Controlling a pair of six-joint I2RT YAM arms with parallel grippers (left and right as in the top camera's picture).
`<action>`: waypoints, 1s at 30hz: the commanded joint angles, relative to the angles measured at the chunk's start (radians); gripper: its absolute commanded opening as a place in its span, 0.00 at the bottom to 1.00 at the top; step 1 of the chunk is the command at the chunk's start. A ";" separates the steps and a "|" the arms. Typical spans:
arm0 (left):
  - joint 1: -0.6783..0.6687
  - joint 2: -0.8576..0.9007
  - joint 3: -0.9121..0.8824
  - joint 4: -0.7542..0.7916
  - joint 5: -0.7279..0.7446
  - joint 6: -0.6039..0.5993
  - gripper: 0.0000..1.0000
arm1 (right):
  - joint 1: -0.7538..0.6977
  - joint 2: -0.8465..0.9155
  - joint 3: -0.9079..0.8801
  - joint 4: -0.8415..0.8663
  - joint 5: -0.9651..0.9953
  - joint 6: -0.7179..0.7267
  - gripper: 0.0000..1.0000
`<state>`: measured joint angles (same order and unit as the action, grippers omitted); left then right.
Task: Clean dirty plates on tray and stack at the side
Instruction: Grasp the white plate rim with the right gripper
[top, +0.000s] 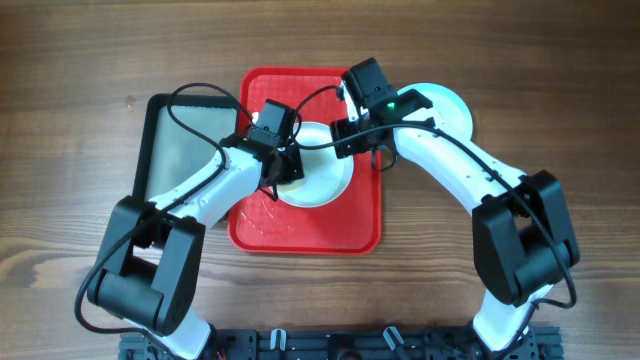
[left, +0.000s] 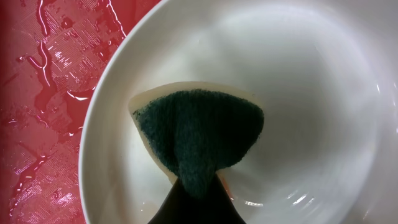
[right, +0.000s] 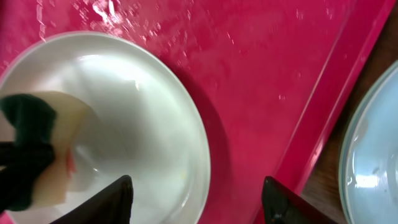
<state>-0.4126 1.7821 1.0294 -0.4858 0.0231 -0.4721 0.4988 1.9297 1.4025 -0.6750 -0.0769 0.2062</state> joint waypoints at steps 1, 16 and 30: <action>-0.005 0.005 0.016 0.000 -0.014 0.014 0.04 | -0.001 0.027 -0.023 0.006 -0.019 -0.003 0.60; -0.003 0.005 0.016 -0.001 -0.014 -0.007 0.04 | -0.001 0.141 -0.046 0.032 -0.108 0.126 0.04; 0.013 -0.021 0.024 0.034 -0.013 -0.008 0.04 | -0.003 0.138 -0.046 0.162 -0.445 0.500 0.04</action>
<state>-0.4103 1.7821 1.0302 -0.4603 0.0097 -0.4763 0.4931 2.0499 1.3563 -0.5438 -0.3927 0.5793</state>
